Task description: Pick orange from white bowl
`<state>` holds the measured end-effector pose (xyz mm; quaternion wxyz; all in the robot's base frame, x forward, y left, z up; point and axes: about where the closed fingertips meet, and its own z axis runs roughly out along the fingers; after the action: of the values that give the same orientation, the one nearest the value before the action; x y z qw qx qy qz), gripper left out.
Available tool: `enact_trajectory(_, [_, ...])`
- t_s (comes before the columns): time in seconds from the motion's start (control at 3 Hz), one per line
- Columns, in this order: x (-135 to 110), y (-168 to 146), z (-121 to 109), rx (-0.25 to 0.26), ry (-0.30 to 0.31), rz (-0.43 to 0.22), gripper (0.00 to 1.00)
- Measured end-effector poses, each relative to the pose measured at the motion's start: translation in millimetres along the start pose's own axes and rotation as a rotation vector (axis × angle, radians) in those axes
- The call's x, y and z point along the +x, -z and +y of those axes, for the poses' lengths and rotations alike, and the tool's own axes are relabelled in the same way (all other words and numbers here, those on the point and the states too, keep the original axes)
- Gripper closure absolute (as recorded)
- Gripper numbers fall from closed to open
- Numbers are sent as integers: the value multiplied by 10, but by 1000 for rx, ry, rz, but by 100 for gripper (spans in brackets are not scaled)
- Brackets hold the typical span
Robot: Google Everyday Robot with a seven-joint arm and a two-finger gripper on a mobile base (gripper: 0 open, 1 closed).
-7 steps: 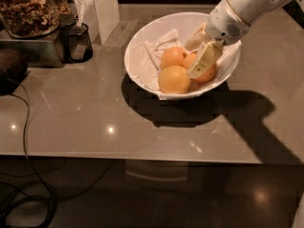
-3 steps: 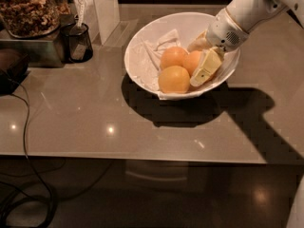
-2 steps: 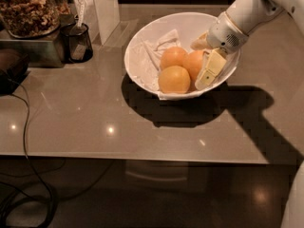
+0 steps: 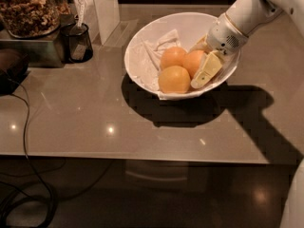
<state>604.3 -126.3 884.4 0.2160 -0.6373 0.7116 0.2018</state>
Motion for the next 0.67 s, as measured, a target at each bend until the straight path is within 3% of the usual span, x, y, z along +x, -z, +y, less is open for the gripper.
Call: enact_trajectory(0.67, [11,-25,-32,0,7,6,64])
